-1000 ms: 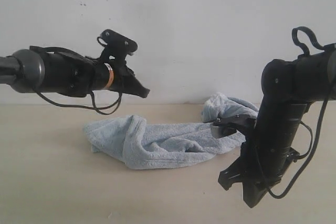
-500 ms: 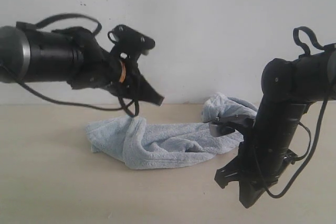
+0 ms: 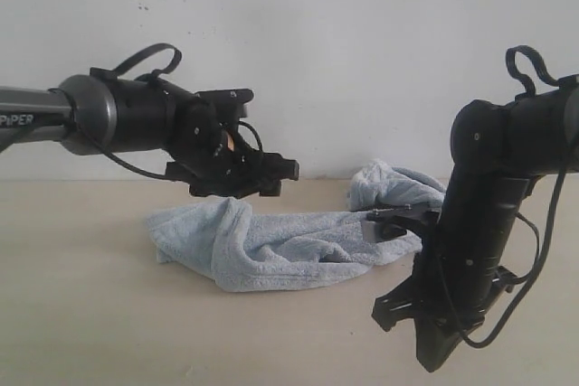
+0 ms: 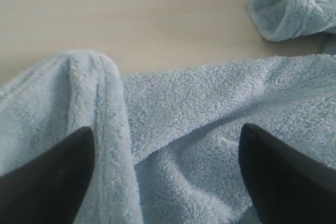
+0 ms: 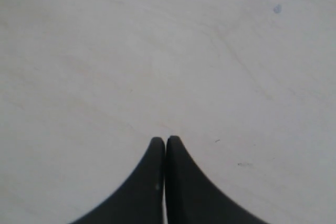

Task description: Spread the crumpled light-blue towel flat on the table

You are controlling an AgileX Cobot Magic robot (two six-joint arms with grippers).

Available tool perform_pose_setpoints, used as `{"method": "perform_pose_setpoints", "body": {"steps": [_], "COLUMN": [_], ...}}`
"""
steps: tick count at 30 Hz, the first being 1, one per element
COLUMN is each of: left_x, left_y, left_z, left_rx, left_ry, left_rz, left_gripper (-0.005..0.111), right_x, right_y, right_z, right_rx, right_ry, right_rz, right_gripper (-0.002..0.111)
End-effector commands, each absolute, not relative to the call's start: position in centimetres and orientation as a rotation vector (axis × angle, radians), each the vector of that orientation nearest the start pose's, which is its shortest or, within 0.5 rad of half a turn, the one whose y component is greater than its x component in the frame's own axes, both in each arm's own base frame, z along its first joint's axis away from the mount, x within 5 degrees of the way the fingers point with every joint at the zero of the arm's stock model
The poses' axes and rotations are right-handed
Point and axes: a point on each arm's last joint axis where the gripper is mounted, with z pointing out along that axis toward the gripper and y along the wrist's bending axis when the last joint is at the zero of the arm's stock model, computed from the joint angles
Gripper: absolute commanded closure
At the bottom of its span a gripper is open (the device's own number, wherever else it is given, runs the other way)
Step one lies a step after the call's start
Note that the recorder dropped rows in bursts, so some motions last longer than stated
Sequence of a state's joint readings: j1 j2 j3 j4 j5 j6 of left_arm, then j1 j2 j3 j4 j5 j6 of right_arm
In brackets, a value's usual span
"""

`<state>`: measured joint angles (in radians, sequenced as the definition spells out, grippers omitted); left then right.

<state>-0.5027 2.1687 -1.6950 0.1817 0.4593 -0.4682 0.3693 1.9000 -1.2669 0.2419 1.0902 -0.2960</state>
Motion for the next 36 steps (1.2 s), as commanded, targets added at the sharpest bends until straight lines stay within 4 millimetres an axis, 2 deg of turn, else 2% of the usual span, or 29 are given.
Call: {"method": "perform_pose_setpoints", "body": {"steps": [1, 4, 11, 14, 16, 18, 20, 21, 24, 28, 31, 33, 36], "left_x": [43.7, 43.5, 44.7, 44.6, 44.5, 44.5, 44.6, 44.5, 43.9, 43.3, 42.0, 40.8, 38.8], "left_y": [-23.7, -23.6, -24.3, -24.1, -23.7, -23.3, -22.7, -22.5, -21.5, -20.7, -19.8, -19.2, -18.6], "left_z": [16.5, 14.9, 13.3, 12.7, 13.1, 13.2, 13.5, 13.9, 16.2, 22.0, 26.3, 27.5, 27.0], "left_rx": [0.189, 0.192, 0.247, 0.296, 0.332, 0.390, 0.446, 0.460, 0.480, 0.470, 0.424, 0.431, 0.604], "left_ry": [2.469, 2.535, 2.463, 2.508, 2.533, 2.529, 2.519, 2.521, 2.545, 2.434, 2.399, 2.462, 2.648], "left_rz": [-0.290, -0.252, -0.265, -0.210, -0.141, -0.063, 0.026, 0.062, 0.188, 0.219, 0.210, 0.230, 0.276], "left_gripper": [0.032, 0.032, 0.032, 0.035, 0.048, 0.066, 0.091, 0.100, 0.103, 0.103, 0.103, 0.103, 0.103], "right_x": [32.0, 32.0, 32.0, 31.9, 31.9, 32.1, 32.1, 32.1, 32.1, 32.1, 32.2, 32.3, 32.6], "right_y": [14.4, 14.4, 14.4, 14.4, 14.4, 14.5, 14.5, 14.5, 14.5, 14.5, 14.5, 14.5, 14.5], "right_z": [18.1, 18.1, 18.1, 18.1, 18.1, 18.1, 18.1, 18.1, 18.1, 18.1, 18.1, 18.1, 18.1], "right_rx": [-0.865, -0.865, -0.865, -0.868, -0.869, -0.862, -0.861, -0.861, -0.872, -0.894, -0.897, -0.897, -0.891], "right_ry": [3.048, 3.048, 3.048, 3.055, 3.056, 3.042, 3.038, 3.038, 3.030, 3.022, 3.016, 2.998, 2.977], "right_rz": [0.330, 0.330, 0.330, 0.331, 0.332, 0.329, 0.329, 0.329, 0.328, 0.328, 0.324, 0.314, 0.305], "right_gripper": [0.109, 0.109, 0.109, 0.109, 0.109, 0.109, 0.109, 0.109, 0.109, 0.109, 0.109, 0.109, 0.109]}}
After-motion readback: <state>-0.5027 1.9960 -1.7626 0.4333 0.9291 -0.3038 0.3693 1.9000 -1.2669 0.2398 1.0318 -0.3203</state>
